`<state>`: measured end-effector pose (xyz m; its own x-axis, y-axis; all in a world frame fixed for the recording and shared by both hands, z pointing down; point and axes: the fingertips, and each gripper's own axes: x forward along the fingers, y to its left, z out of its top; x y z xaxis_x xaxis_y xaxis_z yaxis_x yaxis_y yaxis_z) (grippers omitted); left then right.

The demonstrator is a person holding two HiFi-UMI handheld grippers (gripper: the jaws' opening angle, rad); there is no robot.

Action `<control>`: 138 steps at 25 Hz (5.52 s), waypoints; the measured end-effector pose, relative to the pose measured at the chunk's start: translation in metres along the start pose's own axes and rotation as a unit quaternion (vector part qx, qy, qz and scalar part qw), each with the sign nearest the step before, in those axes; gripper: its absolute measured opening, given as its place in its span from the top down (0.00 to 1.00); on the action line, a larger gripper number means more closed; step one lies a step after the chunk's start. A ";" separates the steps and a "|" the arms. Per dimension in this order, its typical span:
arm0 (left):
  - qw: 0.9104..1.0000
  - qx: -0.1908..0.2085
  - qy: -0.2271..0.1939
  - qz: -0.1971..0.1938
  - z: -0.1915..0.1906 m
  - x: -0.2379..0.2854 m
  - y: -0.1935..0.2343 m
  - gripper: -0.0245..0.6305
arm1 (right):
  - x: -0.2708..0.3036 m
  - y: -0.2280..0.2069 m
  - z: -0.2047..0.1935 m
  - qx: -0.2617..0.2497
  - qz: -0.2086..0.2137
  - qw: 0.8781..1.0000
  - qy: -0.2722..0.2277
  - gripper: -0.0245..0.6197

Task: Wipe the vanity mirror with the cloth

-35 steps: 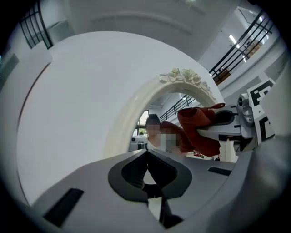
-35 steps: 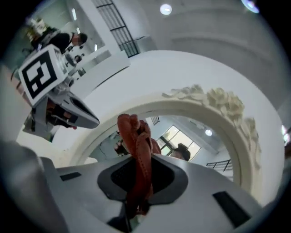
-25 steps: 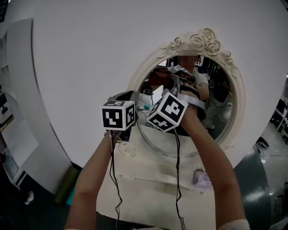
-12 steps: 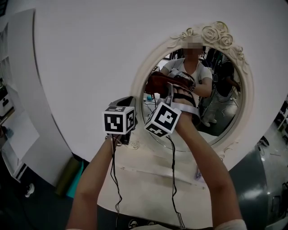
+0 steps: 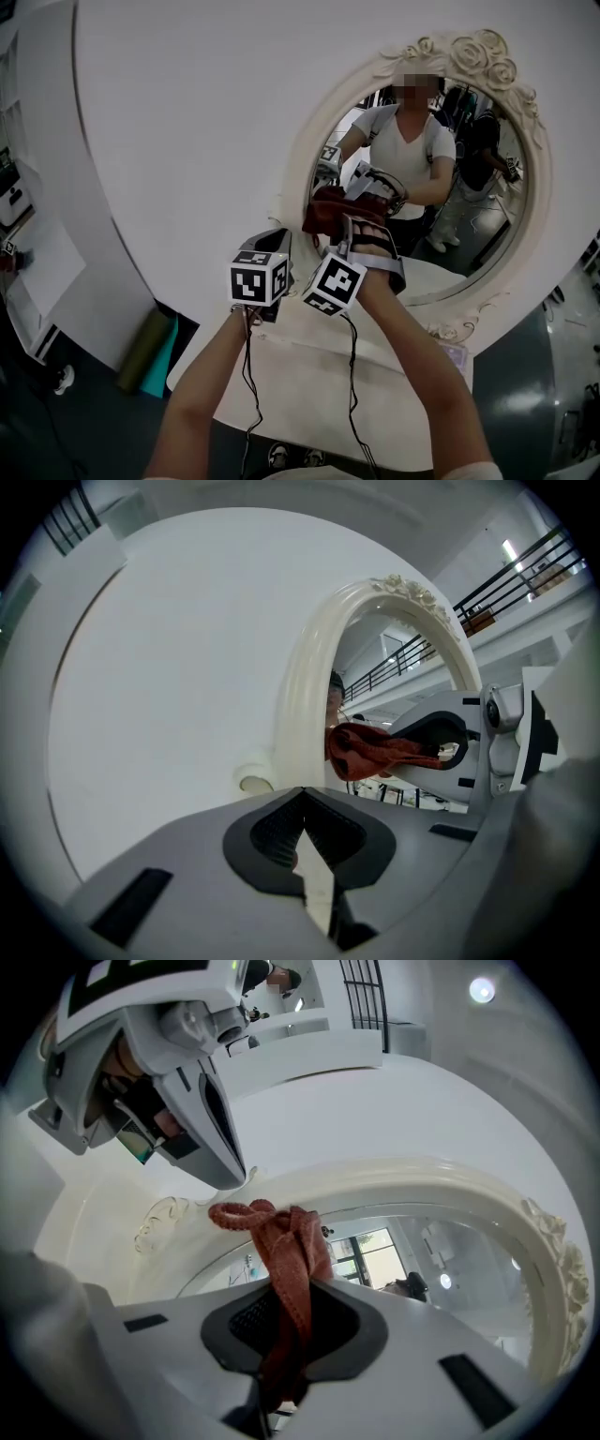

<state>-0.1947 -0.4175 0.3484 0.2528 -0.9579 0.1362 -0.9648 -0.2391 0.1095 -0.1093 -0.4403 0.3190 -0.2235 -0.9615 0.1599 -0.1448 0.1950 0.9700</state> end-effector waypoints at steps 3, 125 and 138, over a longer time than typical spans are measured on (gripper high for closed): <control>1.000 0.001 0.013 -0.005 -0.021 0.003 -0.004 0.95 | 0.003 0.029 -0.006 0.003 0.025 1.000 0.008 0.87; 0.984 -0.003 0.130 -0.119 -0.160 0.049 -0.128 0.95 | -0.022 0.135 -0.159 0.055 0.128 0.985 0.103 0.87; 0.979 -0.022 0.164 -0.119 -0.203 0.050 -0.127 0.95 | -0.013 0.203 -0.166 0.073 0.190 0.974 0.104 0.87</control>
<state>-0.0450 -0.4026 0.5417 0.4862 -0.7714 0.4106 -0.8738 -0.4343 0.2186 0.0242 -0.4208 0.5440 -0.0895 -0.8301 0.5503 -0.2289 0.5549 0.7998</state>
